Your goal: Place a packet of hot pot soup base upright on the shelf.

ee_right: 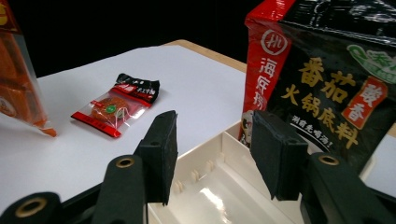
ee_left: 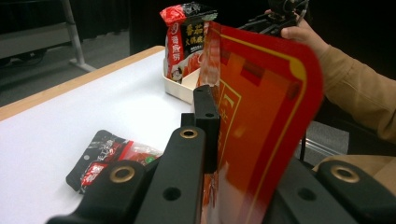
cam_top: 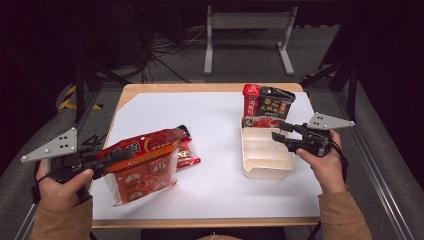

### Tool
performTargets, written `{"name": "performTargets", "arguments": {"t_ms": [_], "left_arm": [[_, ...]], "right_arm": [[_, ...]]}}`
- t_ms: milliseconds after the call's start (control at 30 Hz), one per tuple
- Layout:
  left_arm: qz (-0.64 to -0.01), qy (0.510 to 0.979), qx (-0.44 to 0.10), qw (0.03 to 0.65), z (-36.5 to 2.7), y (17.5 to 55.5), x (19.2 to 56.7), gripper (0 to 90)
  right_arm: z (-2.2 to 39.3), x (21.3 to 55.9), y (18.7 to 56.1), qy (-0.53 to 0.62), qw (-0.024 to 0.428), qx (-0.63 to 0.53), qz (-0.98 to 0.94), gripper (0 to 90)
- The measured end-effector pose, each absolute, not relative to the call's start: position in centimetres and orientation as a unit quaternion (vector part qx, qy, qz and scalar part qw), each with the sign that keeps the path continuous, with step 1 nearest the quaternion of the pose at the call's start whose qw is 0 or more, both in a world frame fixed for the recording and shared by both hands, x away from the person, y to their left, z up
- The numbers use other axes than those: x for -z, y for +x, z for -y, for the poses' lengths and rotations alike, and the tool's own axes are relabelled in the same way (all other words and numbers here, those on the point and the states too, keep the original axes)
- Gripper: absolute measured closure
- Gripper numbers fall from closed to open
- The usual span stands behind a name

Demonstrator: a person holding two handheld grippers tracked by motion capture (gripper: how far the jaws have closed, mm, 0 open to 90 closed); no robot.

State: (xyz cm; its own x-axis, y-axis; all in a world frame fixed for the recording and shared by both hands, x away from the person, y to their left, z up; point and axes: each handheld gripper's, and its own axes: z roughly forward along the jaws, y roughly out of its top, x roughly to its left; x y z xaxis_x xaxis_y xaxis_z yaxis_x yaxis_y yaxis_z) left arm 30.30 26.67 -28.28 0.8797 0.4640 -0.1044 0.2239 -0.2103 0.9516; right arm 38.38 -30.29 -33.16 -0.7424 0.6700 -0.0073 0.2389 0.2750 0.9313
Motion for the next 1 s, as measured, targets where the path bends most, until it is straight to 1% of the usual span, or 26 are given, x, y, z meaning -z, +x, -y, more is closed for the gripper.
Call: {"name": "performTargets", "arguments": {"t_ms": [333,467,600,800,1000], "left_arm": [[-0.222,0.766,-0.105,0.595,-25.8,30.7,28.0,90.0],[-0.218,0.763,-0.103,0.600,-25.3,30.8,27.9,90.0],[-0.212,0.761,-0.101,0.605,-24.8,31.0,27.8,90.0],[-0.203,0.755,-0.090,0.616,-23.6,31.3,27.7,90.0],[-0.192,0.756,-0.082,0.620,-22.1,31.7,27.6,90.0]], "right_arm": [[28.3,32.2,38.1,0.258,0.201,-0.547,-0.770,53.0],[27.4,31.5,38.3,0.249,0.173,-0.563,-0.769,49.9],[26.0,30.7,38.5,0.242,0.135,-0.568,-0.775,49.7],[23.8,29.6,38.4,0.213,0.131,-0.566,-0.785,45.8],[21.5,28.9,38.4,0.184,0.116,-0.572,-0.791,45.3]]}}
